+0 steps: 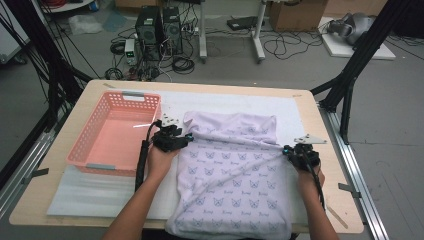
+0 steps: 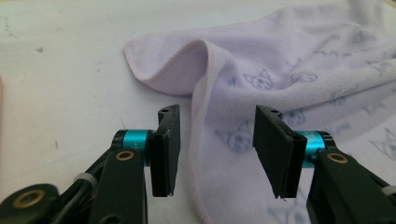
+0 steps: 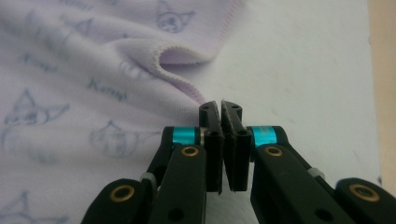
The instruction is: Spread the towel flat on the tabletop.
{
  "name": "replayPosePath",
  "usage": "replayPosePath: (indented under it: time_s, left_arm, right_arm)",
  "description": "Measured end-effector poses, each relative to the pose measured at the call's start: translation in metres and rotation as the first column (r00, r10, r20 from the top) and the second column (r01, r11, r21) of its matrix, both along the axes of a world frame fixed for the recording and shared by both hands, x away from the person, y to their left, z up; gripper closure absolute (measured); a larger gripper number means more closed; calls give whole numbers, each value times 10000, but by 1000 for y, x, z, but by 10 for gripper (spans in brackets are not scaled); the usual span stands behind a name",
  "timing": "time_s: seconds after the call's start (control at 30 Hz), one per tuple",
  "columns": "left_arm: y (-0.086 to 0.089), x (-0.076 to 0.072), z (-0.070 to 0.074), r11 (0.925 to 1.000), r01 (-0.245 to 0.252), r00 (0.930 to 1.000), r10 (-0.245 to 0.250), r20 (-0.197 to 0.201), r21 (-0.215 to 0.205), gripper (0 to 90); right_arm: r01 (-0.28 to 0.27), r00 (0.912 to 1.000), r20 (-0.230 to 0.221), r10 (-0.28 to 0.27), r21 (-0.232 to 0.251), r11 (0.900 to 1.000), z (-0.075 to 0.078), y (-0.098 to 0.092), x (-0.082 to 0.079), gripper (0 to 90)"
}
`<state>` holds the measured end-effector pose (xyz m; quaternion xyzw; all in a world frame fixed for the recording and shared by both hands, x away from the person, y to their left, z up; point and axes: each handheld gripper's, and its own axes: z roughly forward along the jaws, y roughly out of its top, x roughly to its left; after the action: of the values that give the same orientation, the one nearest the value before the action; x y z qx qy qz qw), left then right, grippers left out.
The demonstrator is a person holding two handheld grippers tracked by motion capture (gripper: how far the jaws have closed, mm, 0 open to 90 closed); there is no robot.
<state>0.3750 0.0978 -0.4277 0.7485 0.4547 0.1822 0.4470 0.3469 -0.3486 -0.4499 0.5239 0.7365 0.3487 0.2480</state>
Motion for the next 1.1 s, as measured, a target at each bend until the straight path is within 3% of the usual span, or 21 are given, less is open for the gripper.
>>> replayPosePath:
  time_s: [0.03,0.1,0.2,0.33,0.43,0.5,0.53,0.57,0.6,0.63,0.7,0.77,0.83,0.87,0.9,0.93,0.97,1.0,1.03,1.1]
  left_arm:
    - [1,-6,1,9998,168,9999,-168,9,70,514]
    - [1,-17,0,9987,490,9988,-491,-48,-120,511]
    - [2,-33,-3,9968,788,9965,-791,-254,-123,501]
    - [3,-55,-11,9951,986,9934,-984,-582,15,490]
    - [4,-70,-20,9931,1167,9879,-1150,-1040,102,470]
    - [4,-80,-23,9916,1256,9899,-1232,-697,302,461]
    - [4,-84,-23,9907,1237,9912,-1206,-548,563,490]
    - [4,-87,-24,9867,1194,9928,-1176,-226,1105,595]
    - [6,-88,-23,9858,1221,9925,-1210,-168,1153,762]
    - [7,-86,-22,9886,1006,9948,-981,-275,1117,826]
    - [10,-84,-19,9875,113,9994,-165,313,1574,840]
    - [18,-77,-16,9933,-410,9989,385,248,1082,840]
    - [21,-74,-15,9963,-423,9990,413,142,754,832]
    - [21,-74,-15,9963,-423,9990,411,171,750,811]
    - [22,-75,-15,9969,-434,9990,425,147,652,756]
    - [23,-75,-16,9985,-440,9990,440,14,335,687]
    - [26,-76,-17,9995,-326,9993,327,-205,47,598]
    - [27,-77,-17,9997,-229,9993,227,-312,-47,538]
    - [28,-79,-18,9999,-114,9993,112,-358,-63,511]
    - [30,-86,-18,9998,187,9991,-190,-391,-81,500]
  right_arm:
    - [71,9999,-78,-68,357,9993,0,-2,-2,837]
    - [-118,9996,262,114,144,9998,3,-1,-10,750]
    - [-551,9973,506,534,335,9979,8,1,-24,659]
    - [-884,9950,508,861,441,9951,8,5,-48,624]
    - [-1048,9940,353,1038,299,9940,7,10,-67,616]
    - [-1195,9921,396,1187,181,9927,7,13,-79,606]
    - [-1231,9919,349,1225,161,9923,7,15,-85,598]
    - [-1208,9921,366,1204,89,9926,7,17,-90,589]
    - [-1188,9923,343,1186,42,9929,7,18,-95,577]
    - [-1172,9926,325,1169,77,9931,6,19,-99,572]
    - [-1156,9930,270,1150,190,9931,5,18,-106,555]
    - [-1165,9931,151,1160,365,9925,3,19,-111,538]
    - [-1276,9916,-166,1286,471,9907,-1,23,-112,546]
    - [-1412,9897,-211,1418,275,9896,-2,27,-112,592]
    - [-1625,9864,-204,1631,266,9863,-1,29,-112,777]
    - [-1937,9804,-303,1946,310,9806,0,30,-111,846]
    - [-1916,9811,-316,1910,-160,9813,2,32,-110,864]
    - [-1611,9869,-183,1601,-872,9831,4,33,-109,867]
    - [-1236,9922,42,1247,-1044,9868,5,31,-107,868]
    - [-570,9983,115,580,-682,9960,4,21,-103,866]
